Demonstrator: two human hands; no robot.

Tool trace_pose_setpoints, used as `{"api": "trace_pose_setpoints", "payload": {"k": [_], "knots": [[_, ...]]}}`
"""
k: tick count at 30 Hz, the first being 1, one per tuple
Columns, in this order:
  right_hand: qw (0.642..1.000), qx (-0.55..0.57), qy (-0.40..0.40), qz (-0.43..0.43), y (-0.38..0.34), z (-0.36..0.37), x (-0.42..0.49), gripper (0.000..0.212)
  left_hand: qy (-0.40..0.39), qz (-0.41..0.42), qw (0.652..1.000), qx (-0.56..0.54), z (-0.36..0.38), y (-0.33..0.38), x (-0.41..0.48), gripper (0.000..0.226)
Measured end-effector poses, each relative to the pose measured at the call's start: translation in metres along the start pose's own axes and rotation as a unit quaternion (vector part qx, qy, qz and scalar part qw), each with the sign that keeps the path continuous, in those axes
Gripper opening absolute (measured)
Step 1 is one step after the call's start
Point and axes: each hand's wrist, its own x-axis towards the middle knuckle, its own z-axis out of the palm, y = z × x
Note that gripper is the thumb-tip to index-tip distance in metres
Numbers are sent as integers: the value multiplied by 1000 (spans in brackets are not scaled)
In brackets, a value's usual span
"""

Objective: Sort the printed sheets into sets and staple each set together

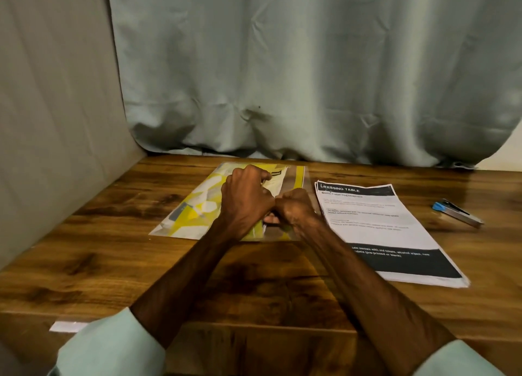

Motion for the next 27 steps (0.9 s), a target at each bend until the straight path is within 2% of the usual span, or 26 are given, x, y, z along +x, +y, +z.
{"api": "trace_pose_setpoints", "payload": {"k": [5, 9, 13, 17, 24, 26, 27], "knots": [[998, -41, -48, 21, 5, 3, 4, 9, -7, -8, 1000, 1, -3, -1, 2, 51], [999, -30, -22, 11, 8, -6, 9, 27, -17, -11, 1000, 11, -2, -1, 1, 51], [999, -33, -4, 5, 6, -12, 9, 14, -20, -11, 999, 22, 0, 0, 1, 50], [999, -42, 16, 9, 3, -15, 8, 18, -17, -13, 999, 36, 1, 0, 1, 48], [998, -51, 24, -26, -4, -32, 2, 8, -6, -5, 998, 67, 2, 4, -2, 48], [989, -128, 11, -67, 9, -30, 3, 15, -15, -10, 998, 62, 2, 5, -4, 49], [964, -236, 26, -117, 13, -29, 1, 18, -19, -13, 998, 60, 1, 6, -5, 49]]}}
